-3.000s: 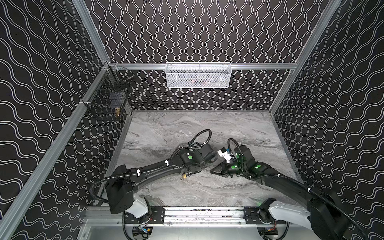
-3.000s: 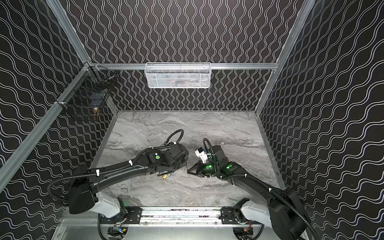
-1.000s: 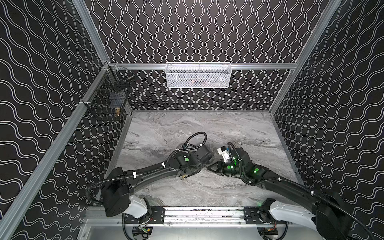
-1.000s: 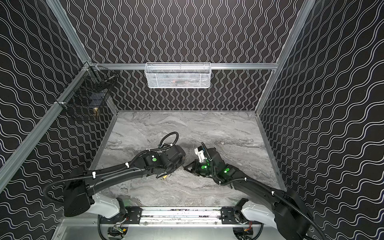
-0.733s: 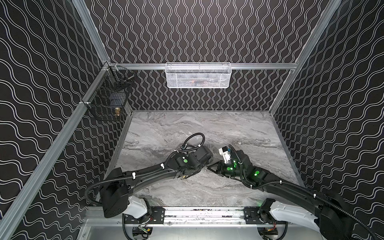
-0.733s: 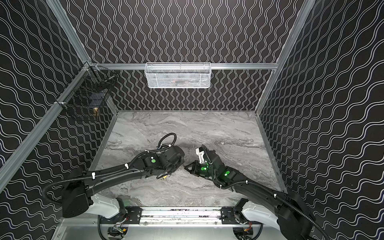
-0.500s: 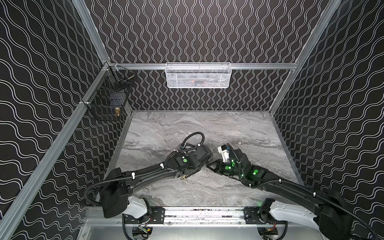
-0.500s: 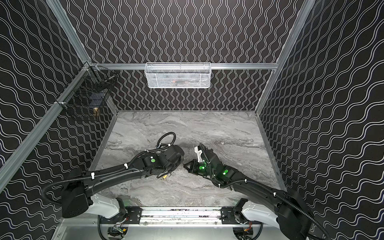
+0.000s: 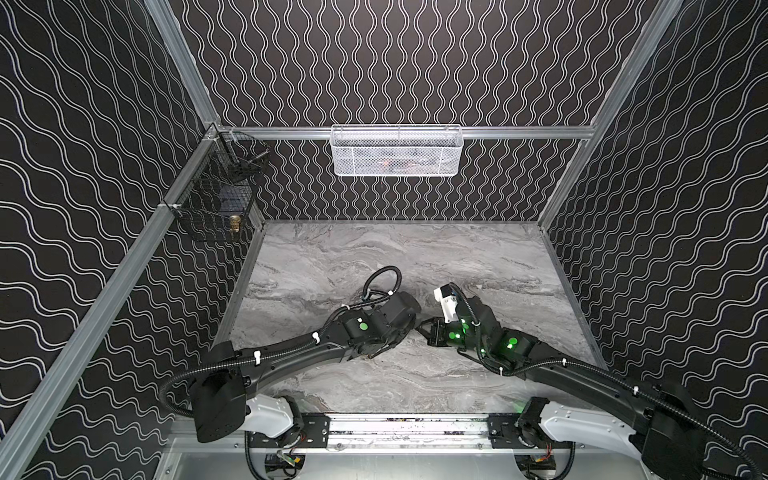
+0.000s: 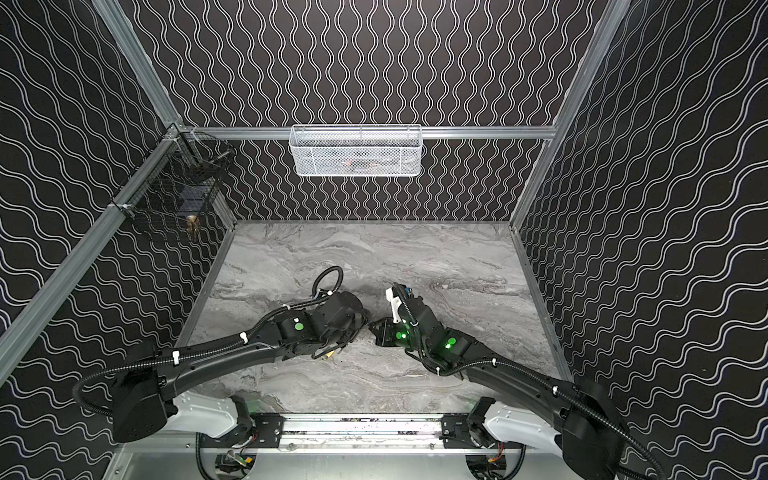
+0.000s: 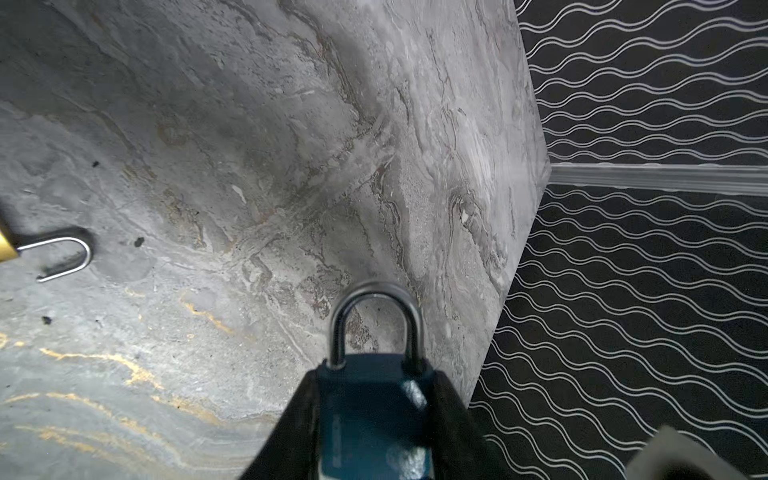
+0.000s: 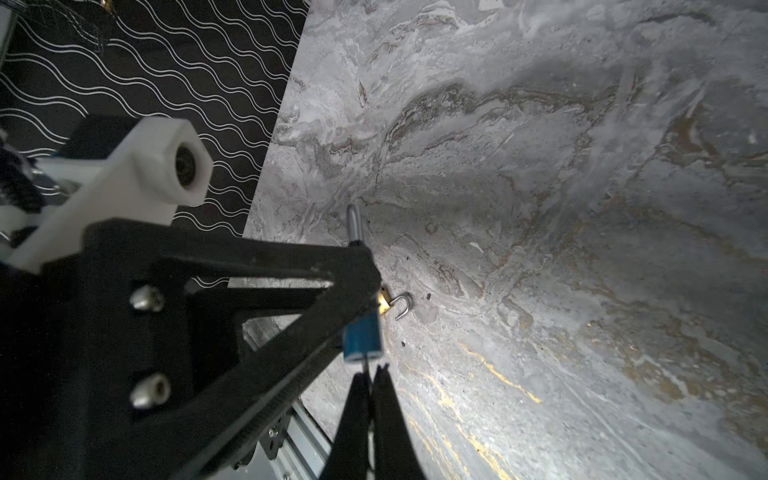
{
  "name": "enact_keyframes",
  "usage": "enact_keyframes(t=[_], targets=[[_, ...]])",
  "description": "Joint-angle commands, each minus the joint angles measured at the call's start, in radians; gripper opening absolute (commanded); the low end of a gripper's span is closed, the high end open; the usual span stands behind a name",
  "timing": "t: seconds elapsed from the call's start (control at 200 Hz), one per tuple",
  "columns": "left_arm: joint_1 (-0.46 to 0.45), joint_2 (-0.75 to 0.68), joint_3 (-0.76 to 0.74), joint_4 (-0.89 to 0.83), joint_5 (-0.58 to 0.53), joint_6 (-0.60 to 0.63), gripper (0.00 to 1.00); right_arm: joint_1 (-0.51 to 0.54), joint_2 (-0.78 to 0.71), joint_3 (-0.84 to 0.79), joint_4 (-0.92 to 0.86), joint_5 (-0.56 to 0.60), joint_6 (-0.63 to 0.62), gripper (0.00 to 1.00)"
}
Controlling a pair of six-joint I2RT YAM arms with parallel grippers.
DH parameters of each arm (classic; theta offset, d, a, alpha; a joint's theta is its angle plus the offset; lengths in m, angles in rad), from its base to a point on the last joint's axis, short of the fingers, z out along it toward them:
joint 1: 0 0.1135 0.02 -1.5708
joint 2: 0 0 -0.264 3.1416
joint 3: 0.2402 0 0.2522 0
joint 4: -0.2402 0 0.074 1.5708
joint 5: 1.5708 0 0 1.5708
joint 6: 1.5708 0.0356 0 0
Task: Unlock with the key
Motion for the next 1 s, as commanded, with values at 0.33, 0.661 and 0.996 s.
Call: enact_keyframes(t=[0.33, 0.661, 0.996], targets=[[-0.023, -0.048, -0.001, 0.13, 0.148, -0.028, 0.0, 0.014, 0.014, -0.027, 0.329, 0.055, 0.215, 0.0], [-0.063, -0.106, -0.033, 0.168, 0.065, -0.064, 0.0, 0.012, -0.005, -0.151, 0.699, 0.007, 0.565, 0.0], [-0.092, -0.119, -0.025, 0.182, 0.018, -0.079, 0.0, 0.036, -0.031, -0.206, 0.699, 0.077, 0.606, 0.0]])
